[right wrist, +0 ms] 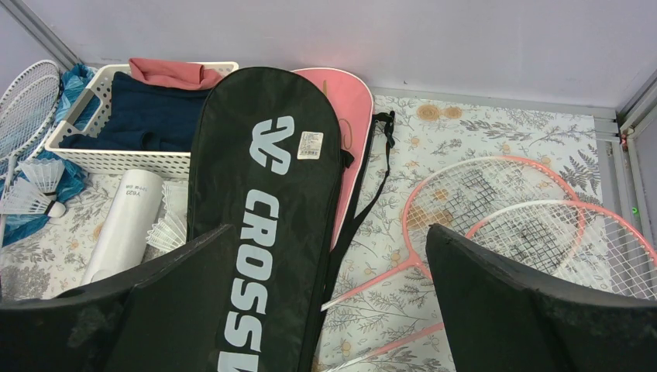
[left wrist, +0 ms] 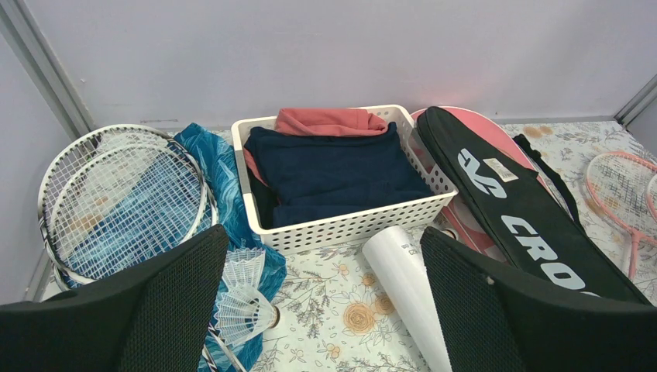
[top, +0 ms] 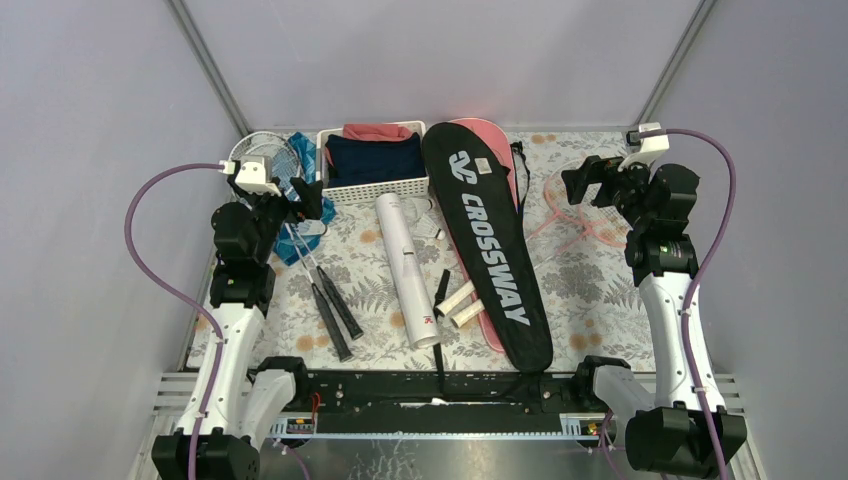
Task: Pack up the badminton gear
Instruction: Open the lid of the shuttle tube.
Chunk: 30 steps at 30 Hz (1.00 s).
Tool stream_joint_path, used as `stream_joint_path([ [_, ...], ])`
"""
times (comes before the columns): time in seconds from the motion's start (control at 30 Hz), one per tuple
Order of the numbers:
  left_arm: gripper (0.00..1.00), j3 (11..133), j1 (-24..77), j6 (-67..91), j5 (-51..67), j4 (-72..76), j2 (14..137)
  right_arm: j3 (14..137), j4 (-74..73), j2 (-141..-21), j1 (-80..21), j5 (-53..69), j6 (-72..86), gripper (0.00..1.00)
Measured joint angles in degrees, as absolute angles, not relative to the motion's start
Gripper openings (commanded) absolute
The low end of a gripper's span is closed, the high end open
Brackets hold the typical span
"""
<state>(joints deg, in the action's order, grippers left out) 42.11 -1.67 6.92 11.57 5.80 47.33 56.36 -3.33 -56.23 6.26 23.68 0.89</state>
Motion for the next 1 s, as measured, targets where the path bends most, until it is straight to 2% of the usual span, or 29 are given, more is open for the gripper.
stream_joint_path([
  [0.67, 0.99, 42.1, -1.7, 6.0, 12.1, 5.8, 47.3, 56.4, -4.3, -56.0, 6.3, 22.9, 0.8, 1.0],
  [1.0, 0.99, 46.4, -1.7, -6.6, 22.4, -1.7, 49.6, 64.1, -11.4, -56.4, 6.3, 21.2, -3.7, 1.0],
])
